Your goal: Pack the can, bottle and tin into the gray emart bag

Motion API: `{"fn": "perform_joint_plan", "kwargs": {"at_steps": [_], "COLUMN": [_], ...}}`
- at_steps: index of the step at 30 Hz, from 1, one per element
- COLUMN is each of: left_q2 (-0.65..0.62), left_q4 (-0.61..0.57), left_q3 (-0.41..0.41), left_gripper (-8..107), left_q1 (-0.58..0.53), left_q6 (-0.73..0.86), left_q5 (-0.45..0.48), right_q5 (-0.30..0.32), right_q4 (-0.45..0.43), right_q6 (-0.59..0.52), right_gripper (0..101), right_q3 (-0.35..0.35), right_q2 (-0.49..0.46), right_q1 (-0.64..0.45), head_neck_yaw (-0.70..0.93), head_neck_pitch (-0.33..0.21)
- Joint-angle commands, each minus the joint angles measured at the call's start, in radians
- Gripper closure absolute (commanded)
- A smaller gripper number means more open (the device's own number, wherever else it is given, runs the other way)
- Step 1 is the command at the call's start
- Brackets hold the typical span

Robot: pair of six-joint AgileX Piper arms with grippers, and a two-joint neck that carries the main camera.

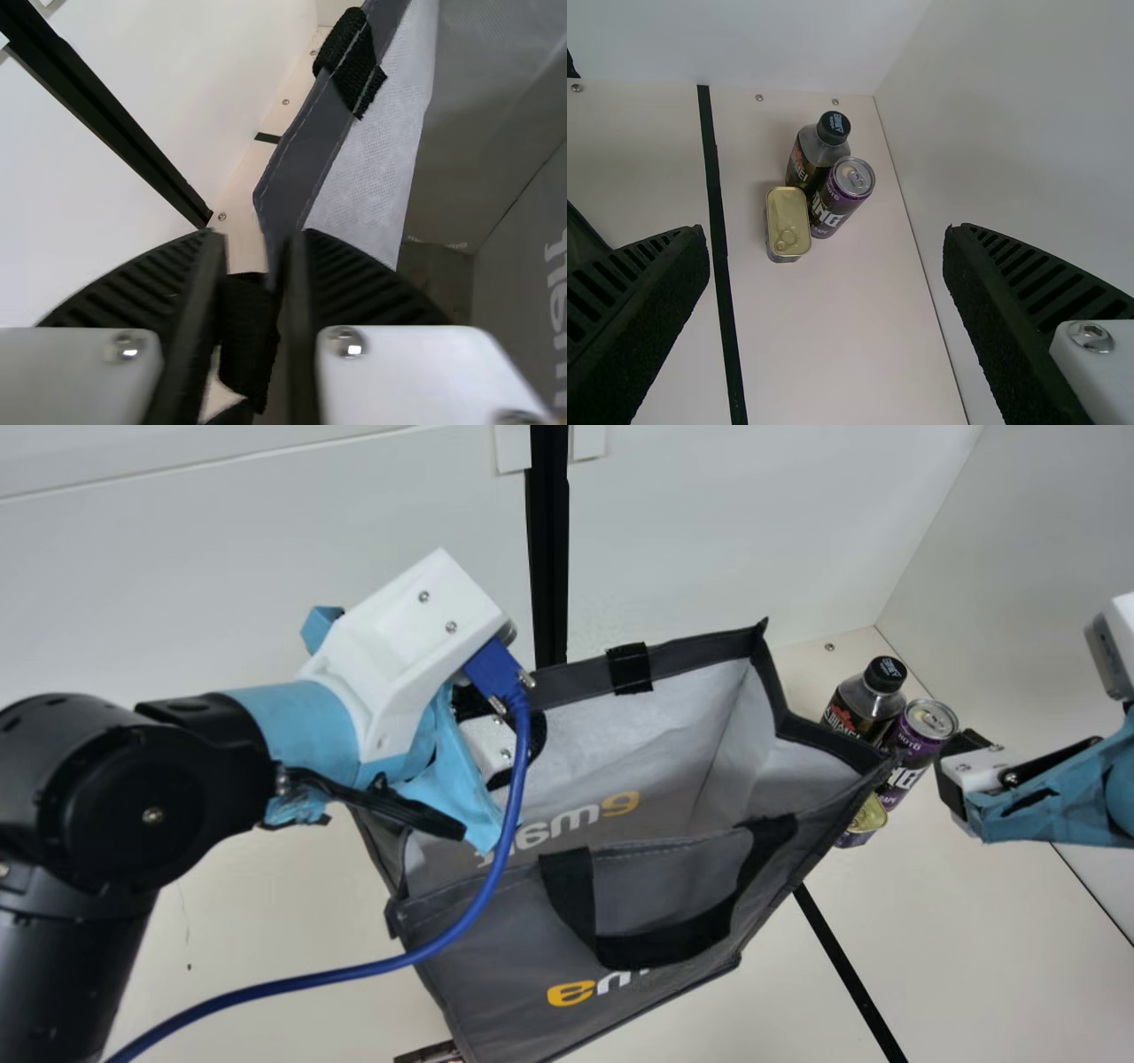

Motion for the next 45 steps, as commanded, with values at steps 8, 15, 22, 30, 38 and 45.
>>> {"fn": "perform_joint_plan", "kwargs": {"at_steps": [8,15,22,30,38,45], "left_q2": [-0.027,-0.059,-0.099,-0.148,-0.194,-0.229], "left_q4": [0.042,0.084,0.144,0.22,0.315,0.447], "left_q3": [0.022,0.03,0.035,0.049,0.057,0.064], "left_gripper": [89,89,89,89,89,89], "left_q1": [-0.003,0.002,0.013,0.033,0.054,0.062], "left_q6": [-0.026,-0.069,-0.126,-0.191,-0.258,-0.315], "left_q5": [0.0,0.0,0.0,0.0,0.0,0.0], "right_q5": [0.0,0.0,0.0,0.0,0.0,0.0], "right_q4": [0.0,0.0,0.0,0.0,0.0,0.0], "right_q6": [0.0,0.0,0.0,0.0,0.0,0.0], "right_gripper": [10,10,10,10,10,10], "right_q3": [0.0,0.0,0.0,0.0,0.0,0.0], "right_q2": [0.0,0.0,0.0,0.0,0.0,0.0], "right_q1": [0.0,0.0,0.0,0.0,0.0,0.0], "head_neck_yaw": [-0.001,-0.001,-0.001,-0.001,-0.001,-0.001], "head_neck_pitch": [-0.023,-0.023,-0.023,-0.023,-0.023,-0.023]}}
